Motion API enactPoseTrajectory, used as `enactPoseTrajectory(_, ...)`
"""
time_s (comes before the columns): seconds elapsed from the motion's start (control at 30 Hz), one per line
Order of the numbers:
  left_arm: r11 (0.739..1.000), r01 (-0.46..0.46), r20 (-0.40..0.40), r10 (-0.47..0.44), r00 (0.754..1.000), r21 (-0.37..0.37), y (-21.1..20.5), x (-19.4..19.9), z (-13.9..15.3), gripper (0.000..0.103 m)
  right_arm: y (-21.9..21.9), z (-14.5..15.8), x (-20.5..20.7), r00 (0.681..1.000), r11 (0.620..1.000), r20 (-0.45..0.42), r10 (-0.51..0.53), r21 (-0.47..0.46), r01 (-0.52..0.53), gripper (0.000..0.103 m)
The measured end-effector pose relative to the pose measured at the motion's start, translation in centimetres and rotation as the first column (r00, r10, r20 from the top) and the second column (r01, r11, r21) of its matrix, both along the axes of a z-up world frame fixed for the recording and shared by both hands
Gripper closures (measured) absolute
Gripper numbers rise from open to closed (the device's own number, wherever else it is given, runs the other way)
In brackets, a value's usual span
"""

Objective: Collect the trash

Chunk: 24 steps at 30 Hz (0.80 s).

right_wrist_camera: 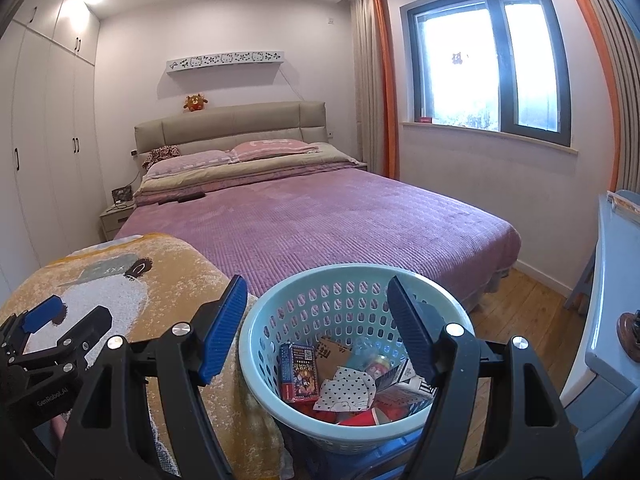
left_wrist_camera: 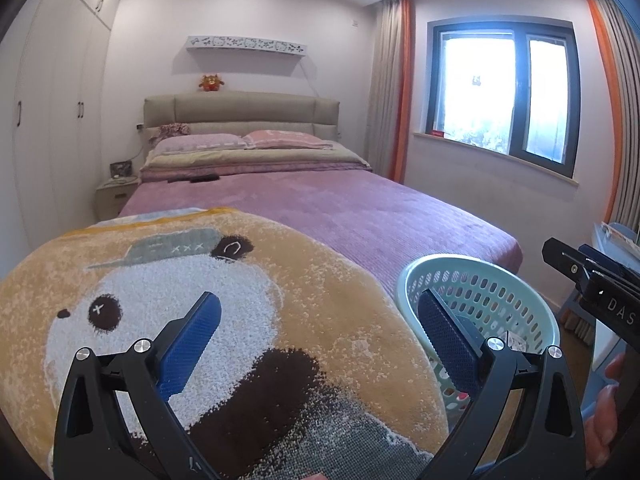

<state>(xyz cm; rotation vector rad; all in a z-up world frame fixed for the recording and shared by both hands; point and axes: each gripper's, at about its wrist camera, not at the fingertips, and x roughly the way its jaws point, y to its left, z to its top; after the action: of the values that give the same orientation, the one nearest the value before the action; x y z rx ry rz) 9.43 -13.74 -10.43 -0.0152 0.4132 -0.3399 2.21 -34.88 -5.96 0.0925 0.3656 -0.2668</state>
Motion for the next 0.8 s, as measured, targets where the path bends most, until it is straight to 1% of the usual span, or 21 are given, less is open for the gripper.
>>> enactPoseTrajectory(0.1, 1.0, -0.008, 0.004, 0.008, 1.0, -0.001, -0.03, -0.11, 0.03, 0.007, 0.07, -0.06, 0.07, 1.0, 1.0, -0.002, 0.0, -0.002, 0.0, 0.034)
enactPoseTrajectory(0.23, 1.0, -0.016, -0.003, 0.016, 1.0, 0.003, -0.23, 0.06, 0.02, 0.007, 0.52, -0.21, 0.19, 1.0, 0.999, -0.005, -0.015, -0.03, 0.014, 0.034)
enactPoseTrajectory(0.8, 1.0, -0.018, -0.003, 0.018, 1.0, 0.0, -0.19, 0.05, 0.09, 0.007, 0.92, -0.37, 0.01, 1.0, 1.0, -0.012, 0.002, -0.028, -0.002, 0.034)
